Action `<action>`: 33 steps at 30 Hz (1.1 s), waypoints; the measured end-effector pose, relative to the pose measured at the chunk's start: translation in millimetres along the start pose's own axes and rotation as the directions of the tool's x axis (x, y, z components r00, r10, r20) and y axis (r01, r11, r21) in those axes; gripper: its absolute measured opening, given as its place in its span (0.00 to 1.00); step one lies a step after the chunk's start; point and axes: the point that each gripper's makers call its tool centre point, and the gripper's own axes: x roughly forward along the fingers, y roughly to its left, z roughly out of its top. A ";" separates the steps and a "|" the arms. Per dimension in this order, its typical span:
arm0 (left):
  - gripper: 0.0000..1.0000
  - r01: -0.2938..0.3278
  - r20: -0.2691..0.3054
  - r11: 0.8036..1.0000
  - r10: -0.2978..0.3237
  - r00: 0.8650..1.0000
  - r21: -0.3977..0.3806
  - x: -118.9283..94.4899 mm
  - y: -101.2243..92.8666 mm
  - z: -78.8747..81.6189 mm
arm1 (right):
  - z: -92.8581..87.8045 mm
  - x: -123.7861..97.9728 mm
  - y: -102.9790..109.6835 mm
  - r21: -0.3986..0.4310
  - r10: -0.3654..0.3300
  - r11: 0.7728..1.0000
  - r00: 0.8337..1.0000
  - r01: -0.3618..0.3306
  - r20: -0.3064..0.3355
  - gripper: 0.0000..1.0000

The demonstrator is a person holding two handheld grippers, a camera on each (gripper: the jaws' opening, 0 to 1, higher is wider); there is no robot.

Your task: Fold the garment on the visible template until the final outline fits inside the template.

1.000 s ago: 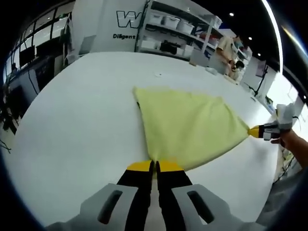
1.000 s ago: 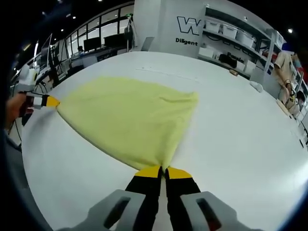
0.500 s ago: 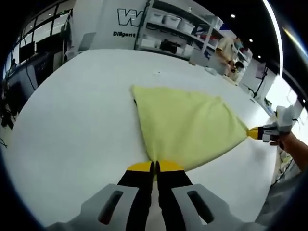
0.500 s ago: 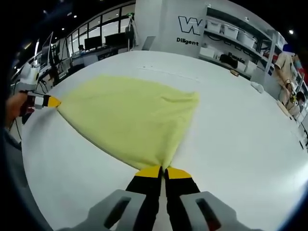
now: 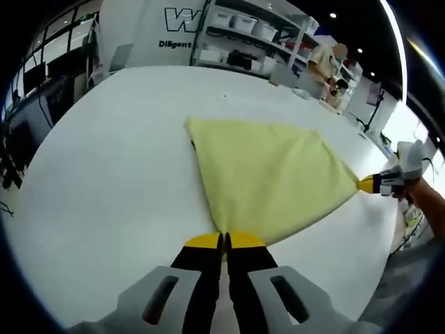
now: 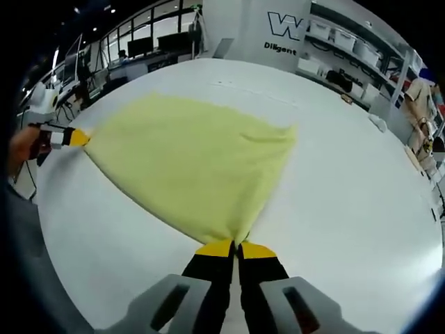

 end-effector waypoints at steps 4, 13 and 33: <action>0.00 -0.004 -0.005 1.000 0.004 1.000 -0.002 -10.2 -1.7 -7.3 | -7.9 -8.2 7.2 -0.032 0.004 0.999 0.999 -0.005 -0.035 0.00; 0.00 -0.009 -0.013 1.000 0.009 1.000 0.013 -28.0 -7.8 -18.6 | -16.9 -23.6 17.8 -0.062 0.006 0.998 0.998 -0.010 -0.062 0.00; 0.00 -0.033 -0.040 0.999 0.034 0.999 0.029 -28.7 -5.7 -36.2 | -36.2 -22.1 25.7 -0.041 0.031 0.999 0.994 -0.036 -0.103 0.00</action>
